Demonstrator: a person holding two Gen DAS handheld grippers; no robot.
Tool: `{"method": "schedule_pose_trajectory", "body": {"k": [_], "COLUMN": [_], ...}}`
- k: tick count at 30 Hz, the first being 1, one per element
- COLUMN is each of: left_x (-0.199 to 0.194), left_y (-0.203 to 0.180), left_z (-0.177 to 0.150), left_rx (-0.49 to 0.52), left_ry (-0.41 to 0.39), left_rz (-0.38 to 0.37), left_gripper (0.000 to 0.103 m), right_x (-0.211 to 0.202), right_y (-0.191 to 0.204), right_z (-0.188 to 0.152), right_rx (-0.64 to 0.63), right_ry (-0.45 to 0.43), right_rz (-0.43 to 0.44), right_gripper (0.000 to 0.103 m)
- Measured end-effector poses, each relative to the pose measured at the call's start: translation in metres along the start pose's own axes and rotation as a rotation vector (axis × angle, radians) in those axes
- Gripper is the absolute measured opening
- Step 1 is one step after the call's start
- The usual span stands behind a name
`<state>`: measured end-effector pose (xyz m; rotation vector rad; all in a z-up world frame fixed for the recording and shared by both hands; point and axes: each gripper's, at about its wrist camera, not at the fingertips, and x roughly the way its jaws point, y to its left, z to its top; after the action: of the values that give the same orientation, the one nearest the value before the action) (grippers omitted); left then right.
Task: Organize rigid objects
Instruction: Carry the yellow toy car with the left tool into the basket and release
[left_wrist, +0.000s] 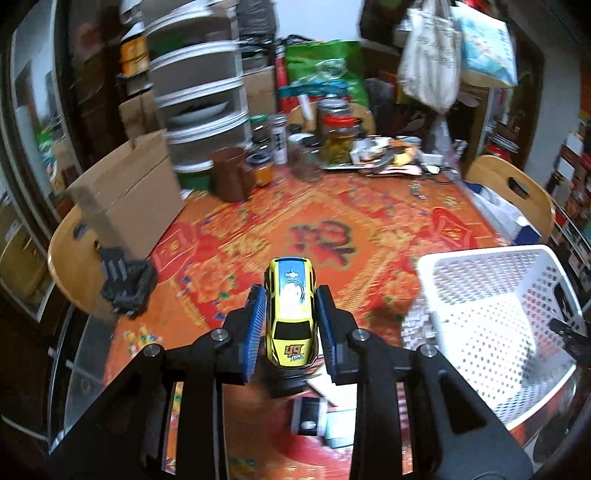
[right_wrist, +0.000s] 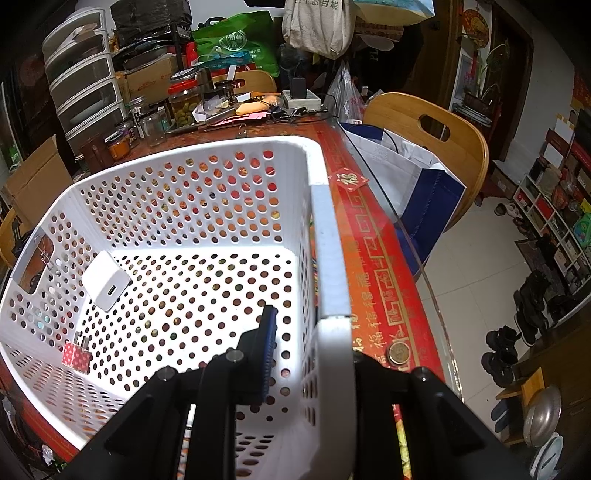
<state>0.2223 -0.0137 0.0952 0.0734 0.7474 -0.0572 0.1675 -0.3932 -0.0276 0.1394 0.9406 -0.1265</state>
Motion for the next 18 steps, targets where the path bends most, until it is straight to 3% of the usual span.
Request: {"method": "schedule_pose_trajectory", "body": {"k": [13,18], "left_x": [-0.013,0.007], "left_y": [-0.128,-0.185], "left_z": [0.013,0.004], "left_rx": [0.179,0.27], "left_ry": [0.032,0.121], "left_rz": [-0.185,-0.247], "left_gripper": [0.026,0.026], "right_x": [-0.001,-0.002], "right_y": [0.001,0.0], "right_z": [0.0,0.0], "right_rx": [-0.004,-0.004], "right_ry": [-0.002,-0.004], "right_rz": [0.001,0.005], "right_gripper": [0.018,0.019]}}
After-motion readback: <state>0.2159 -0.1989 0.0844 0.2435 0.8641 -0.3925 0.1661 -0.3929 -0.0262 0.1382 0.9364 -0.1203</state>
